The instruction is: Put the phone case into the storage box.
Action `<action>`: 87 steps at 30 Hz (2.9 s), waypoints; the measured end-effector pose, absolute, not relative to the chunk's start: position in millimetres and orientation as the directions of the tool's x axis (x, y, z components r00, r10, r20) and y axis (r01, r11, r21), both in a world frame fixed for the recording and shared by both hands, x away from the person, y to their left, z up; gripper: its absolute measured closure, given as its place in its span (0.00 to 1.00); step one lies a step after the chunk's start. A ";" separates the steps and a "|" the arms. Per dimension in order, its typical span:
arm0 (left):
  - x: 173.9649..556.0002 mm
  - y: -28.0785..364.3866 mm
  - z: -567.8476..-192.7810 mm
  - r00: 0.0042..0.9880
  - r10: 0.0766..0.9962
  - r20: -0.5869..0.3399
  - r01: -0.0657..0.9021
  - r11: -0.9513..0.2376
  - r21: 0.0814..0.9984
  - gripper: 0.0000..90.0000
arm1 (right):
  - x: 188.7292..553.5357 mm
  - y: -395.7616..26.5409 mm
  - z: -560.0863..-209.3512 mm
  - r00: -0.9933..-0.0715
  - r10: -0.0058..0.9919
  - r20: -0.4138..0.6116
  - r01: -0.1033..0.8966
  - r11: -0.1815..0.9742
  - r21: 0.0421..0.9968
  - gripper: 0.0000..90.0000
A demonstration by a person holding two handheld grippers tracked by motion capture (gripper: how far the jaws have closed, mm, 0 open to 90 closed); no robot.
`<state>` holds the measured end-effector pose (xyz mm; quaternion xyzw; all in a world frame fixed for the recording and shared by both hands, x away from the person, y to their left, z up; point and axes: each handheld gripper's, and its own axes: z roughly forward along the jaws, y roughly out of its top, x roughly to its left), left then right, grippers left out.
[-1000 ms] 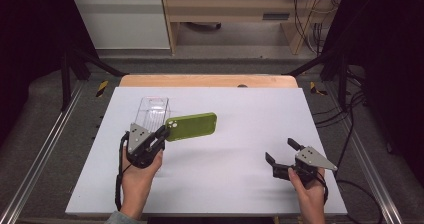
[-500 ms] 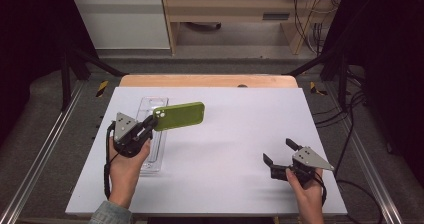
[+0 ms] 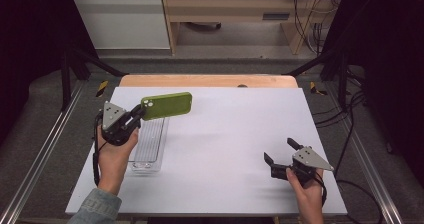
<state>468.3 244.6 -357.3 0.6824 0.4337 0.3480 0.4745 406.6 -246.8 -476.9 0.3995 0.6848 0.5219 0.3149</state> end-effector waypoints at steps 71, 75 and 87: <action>496.9 265.4 -329.0 0.400 0.662 0.634 0.225 -0.742 0.632 0.90 | 407.4 -246.4 -477.3 -0.478 0.878 -0.021 0.203 0.134 0.970 0.05; 498.8 265.5 -330.5 0.402 0.652 0.643 0.227 -0.751 0.620 0.90 | 407.4 -246.1 -477.4 -0.481 0.877 -0.020 0.203 0.134 0.970 0.05; 502.4 266.0 -334.4 0.411 0.627 0.662 0.223 -0.773 0.594 0.90 | 407.2 -246.9 -477.1 -0.478 0.878 -0.015 0.203 0.127 0.971 0.05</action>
